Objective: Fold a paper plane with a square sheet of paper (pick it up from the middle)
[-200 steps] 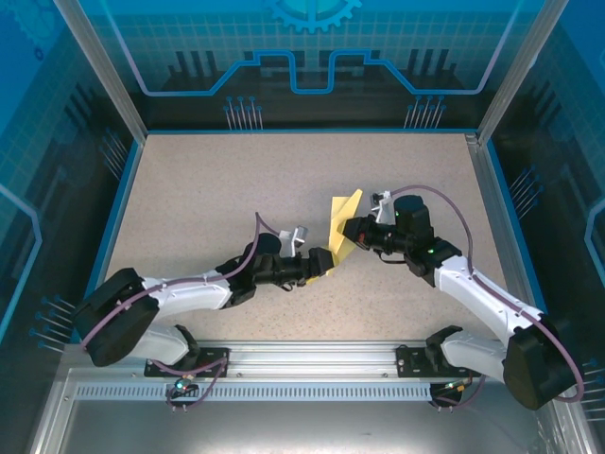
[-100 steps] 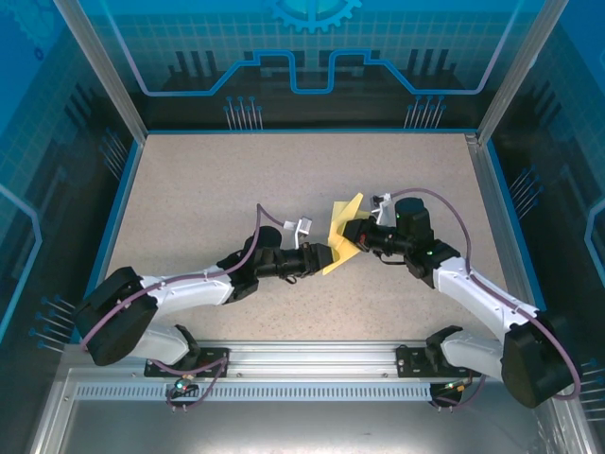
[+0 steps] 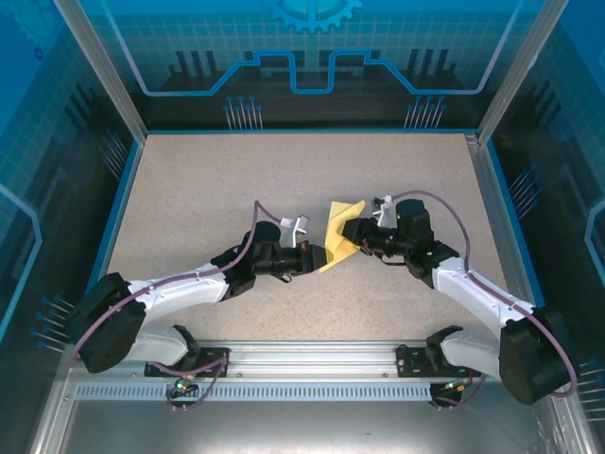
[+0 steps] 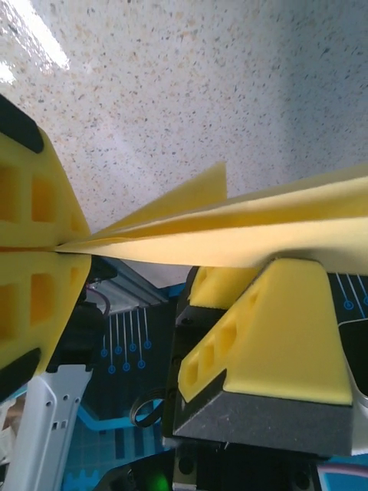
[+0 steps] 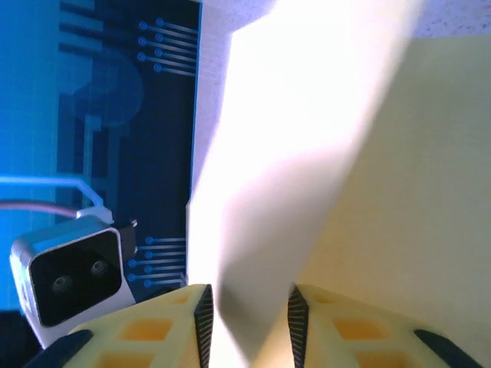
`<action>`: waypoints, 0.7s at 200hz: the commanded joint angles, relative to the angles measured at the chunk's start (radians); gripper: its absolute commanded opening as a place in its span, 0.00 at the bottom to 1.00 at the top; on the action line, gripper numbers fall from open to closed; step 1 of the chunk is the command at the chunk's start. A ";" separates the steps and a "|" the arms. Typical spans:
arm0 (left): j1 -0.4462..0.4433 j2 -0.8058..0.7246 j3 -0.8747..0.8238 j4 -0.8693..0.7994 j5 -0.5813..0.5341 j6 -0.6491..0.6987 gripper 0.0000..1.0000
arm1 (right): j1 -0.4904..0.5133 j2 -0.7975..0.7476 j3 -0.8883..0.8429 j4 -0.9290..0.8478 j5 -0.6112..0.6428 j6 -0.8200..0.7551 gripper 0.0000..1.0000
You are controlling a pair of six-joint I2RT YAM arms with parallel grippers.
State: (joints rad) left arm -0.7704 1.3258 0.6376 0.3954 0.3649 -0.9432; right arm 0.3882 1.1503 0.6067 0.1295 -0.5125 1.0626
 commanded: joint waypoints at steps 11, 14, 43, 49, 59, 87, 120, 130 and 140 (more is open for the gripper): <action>0.033 -0.034 0.118 -0.326 -0.001 0.224 0.06 | -0.042 -0.015 0.043 -0.148 0.022 -0.101 0.54; 0.035 -0.034 0.132 -0.366 -0.010 0.247 0.06 | -0.044 -0.016 0.050 -0.165 0.028 -0.116 0.55; 0.037 -0.027 0.280 -0.760 -0.230 0.512 0.06 | -0.071 -0.020 0.091 -0.323 0.087 -0.228 0.63; 0.037 -0.028 0.306 -0.831 -0.308 0.558 0.06 | -0.075 -0.022 0.098 -0.355 0.104 -0.249 0.64; 0.034 -0.025 0.353 -0.937 -0.451 0.627 0.06 | -0.084 -0.026 0.107 -0.406 0.138 -0.285 0.67; -0.024 0.073 0.505 -1.219 -0.974 0.765 0.07 | -0.112 -0.023 0.104 -0.453 0.186 -0.337 0.71; -0.100 0.244 0.619 -1.387 -1.284 0.762 0.07 | -0.140 0.004 0.100 -0.458 0.184 -0.372 0.72; -0.127 0.294 0.642 -1.408 -1.331 0.763 0.07 | -0.148 0.009 0.104 -0.458 0.178 -0.380 0.72; -0.158 0.348 0.662 -1.426 -1.365 0.769 0.07 | -0.156 0.014 0.106 -0.458 0.167 -0.389 0.73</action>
State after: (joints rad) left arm -0.8642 1.5730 1.2480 -0.8474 -0.7338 -0.2291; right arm 0.2607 1.1492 0.6891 -0.2890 -0.3431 0.7303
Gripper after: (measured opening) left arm 0.075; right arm 0.723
